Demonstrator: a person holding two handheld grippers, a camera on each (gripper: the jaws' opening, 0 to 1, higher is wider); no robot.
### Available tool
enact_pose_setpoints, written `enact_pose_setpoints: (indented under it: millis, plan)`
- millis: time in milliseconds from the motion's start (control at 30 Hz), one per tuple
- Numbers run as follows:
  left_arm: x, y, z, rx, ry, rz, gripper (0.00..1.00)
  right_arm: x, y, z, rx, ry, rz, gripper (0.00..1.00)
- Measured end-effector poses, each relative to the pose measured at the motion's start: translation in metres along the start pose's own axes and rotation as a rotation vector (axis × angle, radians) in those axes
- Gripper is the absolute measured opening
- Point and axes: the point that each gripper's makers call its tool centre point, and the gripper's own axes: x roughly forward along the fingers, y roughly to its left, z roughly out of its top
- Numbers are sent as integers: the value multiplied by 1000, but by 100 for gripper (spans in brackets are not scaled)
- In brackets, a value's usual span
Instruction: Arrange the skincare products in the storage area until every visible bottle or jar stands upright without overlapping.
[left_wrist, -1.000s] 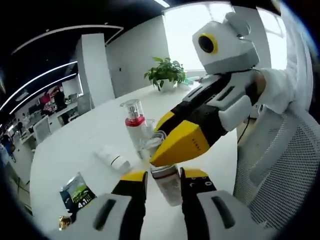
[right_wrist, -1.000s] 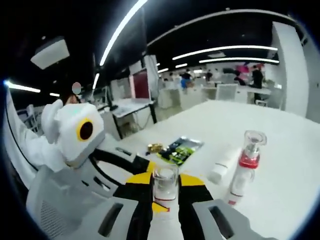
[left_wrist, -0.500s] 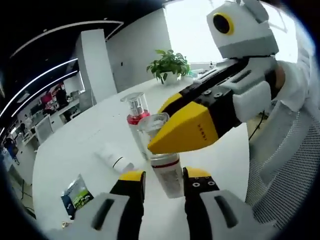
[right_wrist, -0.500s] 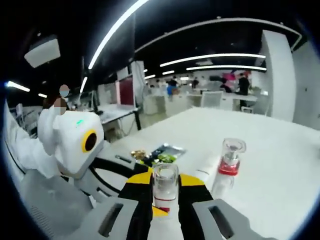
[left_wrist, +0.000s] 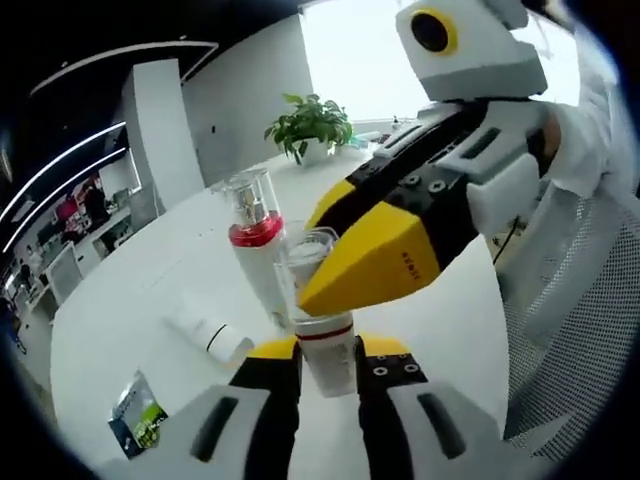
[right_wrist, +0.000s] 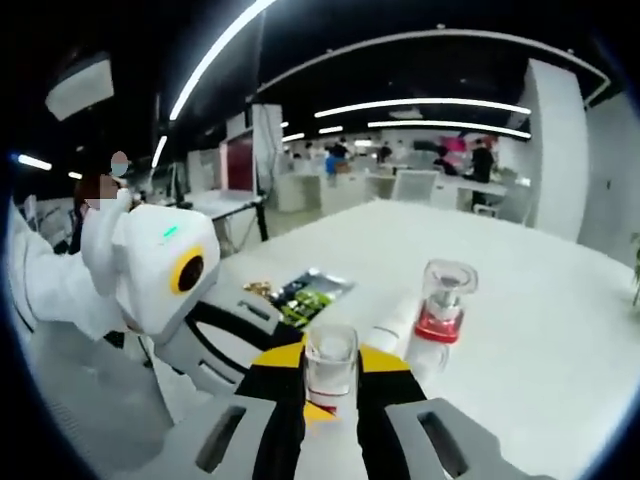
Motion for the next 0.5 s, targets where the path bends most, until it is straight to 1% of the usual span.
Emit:
enact_pose_setpoints:
  millis: [67,100,133,200,333,500]
  plan:
    - [4,2,-1,11,1,-12,20,3,-2,-2,-2,9,-6,10]
    - [5,2,-2,4,-1,-19,20,4,-3,-2,-6,12,-9,10]
    - [8,-1,-1,-14,-22,-48,19,6,-5,-2,-5,12,-12,10]
    - [10,3,-4,-39,-35,-53,18,8,-8,-4,3,21,-16,10]
    - [14,5,-6,-31,-60,-69,17,11,-13,-8,17,24,-21,11]
    - [17,3,-13,-8,-71,-83,17,14,-9,-14,-16,40,-14,11]
